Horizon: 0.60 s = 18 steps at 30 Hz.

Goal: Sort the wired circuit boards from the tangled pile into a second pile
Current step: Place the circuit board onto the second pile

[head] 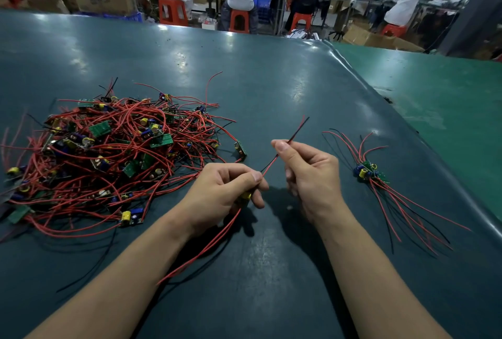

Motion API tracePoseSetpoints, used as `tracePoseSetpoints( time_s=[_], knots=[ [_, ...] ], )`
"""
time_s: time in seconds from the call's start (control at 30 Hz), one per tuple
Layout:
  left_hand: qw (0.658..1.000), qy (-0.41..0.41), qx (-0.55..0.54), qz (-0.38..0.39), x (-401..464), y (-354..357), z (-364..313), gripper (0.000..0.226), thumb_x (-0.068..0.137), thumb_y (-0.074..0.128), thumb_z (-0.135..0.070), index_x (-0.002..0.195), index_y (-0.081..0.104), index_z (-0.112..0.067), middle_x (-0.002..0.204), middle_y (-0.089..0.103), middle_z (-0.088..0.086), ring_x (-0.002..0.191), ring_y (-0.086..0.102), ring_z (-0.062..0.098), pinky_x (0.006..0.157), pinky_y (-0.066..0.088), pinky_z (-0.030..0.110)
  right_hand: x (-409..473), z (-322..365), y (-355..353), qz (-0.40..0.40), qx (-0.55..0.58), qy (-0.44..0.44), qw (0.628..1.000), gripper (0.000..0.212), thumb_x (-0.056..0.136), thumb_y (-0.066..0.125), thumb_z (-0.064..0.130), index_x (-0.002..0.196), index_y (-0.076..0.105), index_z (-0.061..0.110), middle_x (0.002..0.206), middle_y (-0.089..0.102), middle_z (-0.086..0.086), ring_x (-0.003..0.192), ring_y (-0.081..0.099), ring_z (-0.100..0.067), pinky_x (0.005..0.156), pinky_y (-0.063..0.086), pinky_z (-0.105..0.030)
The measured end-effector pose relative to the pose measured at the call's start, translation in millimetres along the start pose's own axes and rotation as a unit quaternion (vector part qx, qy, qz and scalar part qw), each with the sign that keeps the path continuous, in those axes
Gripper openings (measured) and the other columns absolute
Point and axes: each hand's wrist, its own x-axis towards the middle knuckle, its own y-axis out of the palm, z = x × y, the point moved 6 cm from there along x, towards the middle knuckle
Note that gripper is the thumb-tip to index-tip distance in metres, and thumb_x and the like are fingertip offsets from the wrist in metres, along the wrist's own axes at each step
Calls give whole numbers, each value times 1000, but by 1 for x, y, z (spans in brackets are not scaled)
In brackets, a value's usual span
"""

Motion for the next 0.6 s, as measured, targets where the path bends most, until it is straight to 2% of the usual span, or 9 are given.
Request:
tracePoseSetpoints(
  time_s=[0.07, 0.2, 0.3, 0.47, 0.53, 0.6],
  knots=[
    [1000, -1, 2, 11, -1, 2, -1, 31, 97, 54, -11, 72, 72, -13, 59, 66, 6, 43, 41, 10, 42, 30, 14, 2, 1, -6, -41, 7, -11, 999, 10, 87, 73, 18, 79, 78, 18, 44, 43, 2, 34, 30, -9, 35, 25, -15],
    [999, 1, 8, 34, -3, 5, -3, 28, 97, 54, -12, 75, 71, -11, 60, 67, 6, 57, 39, 27, 44, 29, 19, 5, 2, -15, -99, 45, -21, 994, 12, 86, 73, 12, 75, 75, 15, 44, 42, 2, 34, 30, -8, 36, 25, -16],
    [999, 3, 10, 46, -3, 7, -3, 27, 97, 54, -12, 76, 71, -10, 60, 67, 6, 60, 38, 29, 44, 29, 19, 6, 2, -18, -126, 64, -21, 990, 11, 87, 73, 12, 76, 74, 14, 44, 44, 2, 34, 31, -8, 37, 24, -15],
    [997, 9, 32, 74, -5, 7, -2, 25, 96, 59, -13, 75, 72, -11, 62, 68, 7, 53, 46, 20, 46, 34, 18, 9, -1, -27, -165, 97, -15, 981, 10, 86, 73, 8, 78, 71, 13, 47, 50, 6, 37, 40, -5, 35, 25, -15],
    [995, 11, 38, 89, -7, 7, -1, 21, 91, 63, -18, 74, 73, -12, 61, 69, 8, 49, 48, 12, 46, 36, 16, 11, 0, -35, -185, 113, -18, 976, 10, 89, 69, 7, 80, 68, 12, 46, 49, 6, 37, 40, -5, 35, 26, -16],
    [995, 14, 40, 90, -8, 8, -1, 20, 86, 62, -23, 73, 73, -13, 61, 69, 9, 50, 50, 13, 46, 37, 16, 14, 2, -44, -199, 136, -10, 970, 11, 92, 65, 7, 83, 64, 12, 44, 47, 6, 36, 37, -5, 34, 27, -16]
  ],
)
